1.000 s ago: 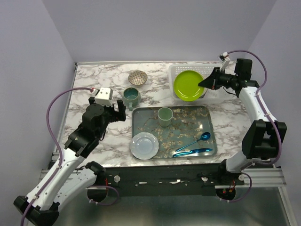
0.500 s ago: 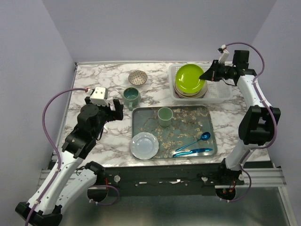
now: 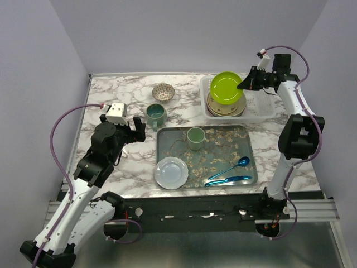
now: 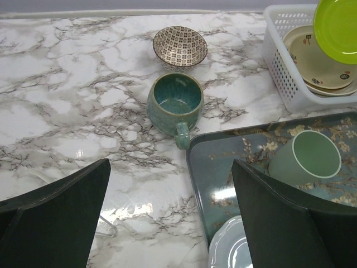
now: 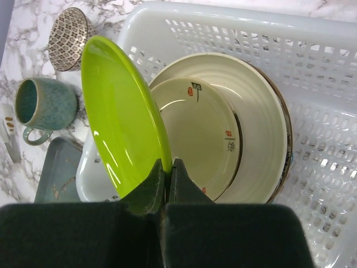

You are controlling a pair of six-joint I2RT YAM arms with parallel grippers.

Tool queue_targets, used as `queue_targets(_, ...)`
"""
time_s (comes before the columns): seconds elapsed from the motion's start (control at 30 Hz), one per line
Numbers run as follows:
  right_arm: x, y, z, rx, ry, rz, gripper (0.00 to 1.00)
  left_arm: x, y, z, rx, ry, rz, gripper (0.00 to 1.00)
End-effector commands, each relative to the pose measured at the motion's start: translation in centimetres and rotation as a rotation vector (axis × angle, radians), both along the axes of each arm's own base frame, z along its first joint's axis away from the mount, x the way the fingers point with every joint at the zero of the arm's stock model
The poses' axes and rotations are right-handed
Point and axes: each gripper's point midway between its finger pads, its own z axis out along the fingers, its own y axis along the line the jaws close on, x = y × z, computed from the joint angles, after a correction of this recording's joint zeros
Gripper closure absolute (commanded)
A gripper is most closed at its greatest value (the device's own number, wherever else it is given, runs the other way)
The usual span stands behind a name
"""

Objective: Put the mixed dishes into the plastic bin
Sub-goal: Place the plate in the plastic bin.

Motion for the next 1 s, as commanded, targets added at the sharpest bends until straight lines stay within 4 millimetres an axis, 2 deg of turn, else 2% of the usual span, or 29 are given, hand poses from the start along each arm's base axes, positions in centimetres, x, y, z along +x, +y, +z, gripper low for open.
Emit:
queue_targets(0.0, 1.0, 0.0, -1.8, -0.030, 0.045, -0.019, 0.95, 0.1, -0.2, -0.3, -0.011, 0.003, -0.012, 0.01)
queue_targets(0.17, 1.5, 0.1, -3.9, -0.048, 0.082, -0.020, 0.92, 0.2, -0.1, -0.4, -0.015, 0.008, -0.012, 0.01)
queue_targets(0.4, 1.6, 0.4, -5.4, -0.069, 0.112, -0.019, 0.89, 0.3, -0.1, -0.5, -0.020, 0.013, -0.014, 0.01)
queue_targets(0.5, 1.5, 0.7, -5.8, -0.093, 0.101, 0.004, 0.84, 0.4, -0.1, -0.5, -0.022, 0.013, -0.014, 0.01)
queue_targets(0.6, 1.5, 1.1, -6.0, -0.112, 0.102, 0.009, 0.76, 0.4, -0.1, -0.5, -0.023, 0.013, -0.014, 0.01)
queue_targets(0.7, 1.4, 1.5, -5.8, -0.131, 0.095, 0.016, 0.62, 0.4, -0.1, -0.5, -0.024, 0.014, -0.017, 0.01)
queue_targets(0.73, 1.5, 1.3, -5.7, -0.148, 0.089, 0.008, 0.53, 0.4, -0.1, -0.5, -0.025, 0.012, -0.015, 0.01)
queue_targets(0.83, 1.5, 0.8, -4.9, -0.194, 0.066, -0.009, 0.37, 0.4, -0.1, -0.5, -0.026, 0.014, -0.015, 0.01)
queue_targets(0.97, 1.5, -0.2, -3.4, -0.256, 0.023, -0.036, 0.22, 0.4, -0.1, -0.6, -0.031, 0.016, -0.018, 0.01)
